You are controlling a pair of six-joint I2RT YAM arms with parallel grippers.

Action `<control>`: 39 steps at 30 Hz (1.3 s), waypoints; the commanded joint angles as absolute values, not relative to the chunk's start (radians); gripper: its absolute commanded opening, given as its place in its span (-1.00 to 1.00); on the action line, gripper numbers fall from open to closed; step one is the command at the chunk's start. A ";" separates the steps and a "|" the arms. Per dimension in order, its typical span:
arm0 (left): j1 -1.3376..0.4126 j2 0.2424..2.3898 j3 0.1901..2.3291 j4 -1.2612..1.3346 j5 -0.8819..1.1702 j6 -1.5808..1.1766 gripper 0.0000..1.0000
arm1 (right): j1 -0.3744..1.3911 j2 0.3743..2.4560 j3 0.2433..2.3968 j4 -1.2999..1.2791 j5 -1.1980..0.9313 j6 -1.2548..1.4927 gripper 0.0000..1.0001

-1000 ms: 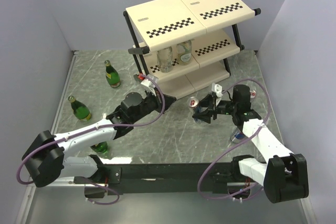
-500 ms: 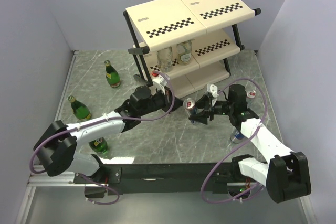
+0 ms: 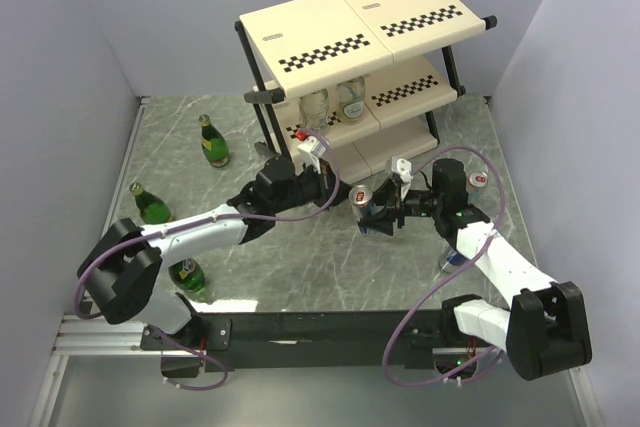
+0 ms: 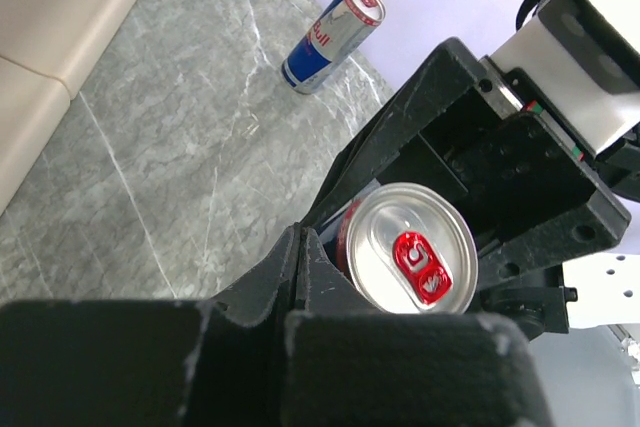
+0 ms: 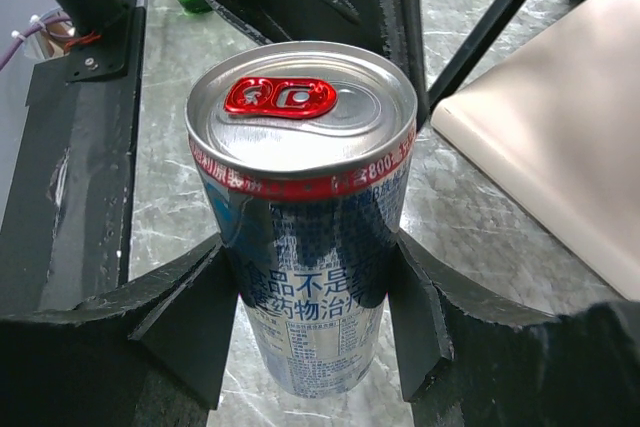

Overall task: Place and organize the beverage onto the shelf
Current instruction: Adjust the drink.

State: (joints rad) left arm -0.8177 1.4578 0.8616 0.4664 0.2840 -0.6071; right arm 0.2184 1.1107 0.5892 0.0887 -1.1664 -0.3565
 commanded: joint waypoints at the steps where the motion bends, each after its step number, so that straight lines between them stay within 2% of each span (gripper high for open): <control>1: -0.851 1.456 0.933 0.574 0.422 -0.649 -0.99 | 0.230 1.126 0.652 0.155 -1.121 -0.353 -0.92; 15: -0.874 1.496 1.002 0.552 0.445 -0.643 -0.99 | 0.230 1.157 0.663 0.163 -1.111 -0.328 -0.89; 28: -0.882 1.491 1.016 0.506 0.402 -0.624 -0.99 | 0.222 1.149 0.644 0.210 -1.106 -0.287 -1.00; 31: -0.882 1.427 1.006 0.450 0.250 -0.600 -0.83 | 0.204 1.143 0.635 0.233 -1.114 -0.256 -1.00; 32: -0.882 1.387 1.005 0.434 0.220 -0.591 -0.59 | 0.187 1.140 0.627 0.244 -1.117 -0.244 -1.00; 35: -0.882 1.309 0.999 0.373 0.121 -0.563 -0.22 | 0.143 1.135 0.614 0.279 -1.115 -0.201 -1.00; 39: -0.882 1.217 0.976 0.310 0.072 -0.516 0.02 | 0.097 1.153 0.609 0.325 -1.083 -0.141 -1.00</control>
